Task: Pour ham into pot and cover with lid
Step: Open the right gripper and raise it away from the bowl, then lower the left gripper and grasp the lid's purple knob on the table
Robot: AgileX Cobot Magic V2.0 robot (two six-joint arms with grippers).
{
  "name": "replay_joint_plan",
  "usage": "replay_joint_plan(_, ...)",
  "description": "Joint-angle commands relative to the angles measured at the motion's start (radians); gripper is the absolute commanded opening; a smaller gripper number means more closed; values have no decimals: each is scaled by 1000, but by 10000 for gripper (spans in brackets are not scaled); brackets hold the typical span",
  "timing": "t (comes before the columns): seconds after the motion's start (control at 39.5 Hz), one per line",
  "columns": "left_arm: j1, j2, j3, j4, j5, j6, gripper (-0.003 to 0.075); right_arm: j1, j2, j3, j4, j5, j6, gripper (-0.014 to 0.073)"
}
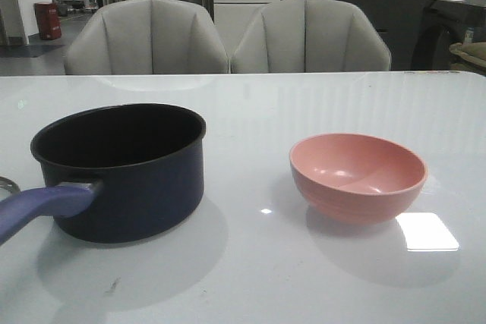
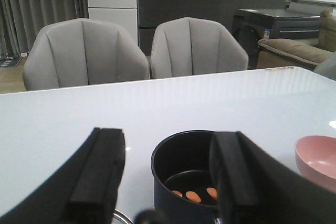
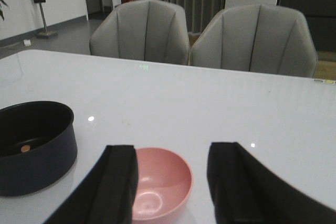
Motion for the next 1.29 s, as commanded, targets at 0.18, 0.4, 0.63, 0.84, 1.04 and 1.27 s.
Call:
replay_joint_plan(0.18,-7,11,-29,-11,-85,0,325,0,-37,61,5,-190,-4,184)
replay_joint_plan(0.4,-7,11,-29,-11,-85,0,280,0,-37,61,5,-181,-3,148)
replay_joint_plan(0.63,-7,28,-37,-13,-28,0,417,0,-37,61,5,-180,-3,148)
replay_joint_plan(0.84,-5,131,-102,-9,48,0,689,0,-37,61,5,-180,-3,148)
replay_joint_plan(1.04,47,297,-206,19,98,-140,692,0,-37,61,5,-180,-3,148)
replay_joint_plan(1.27,216,525,-329,0,194,-185,691,0,-37,61,5,-180,-3,148)
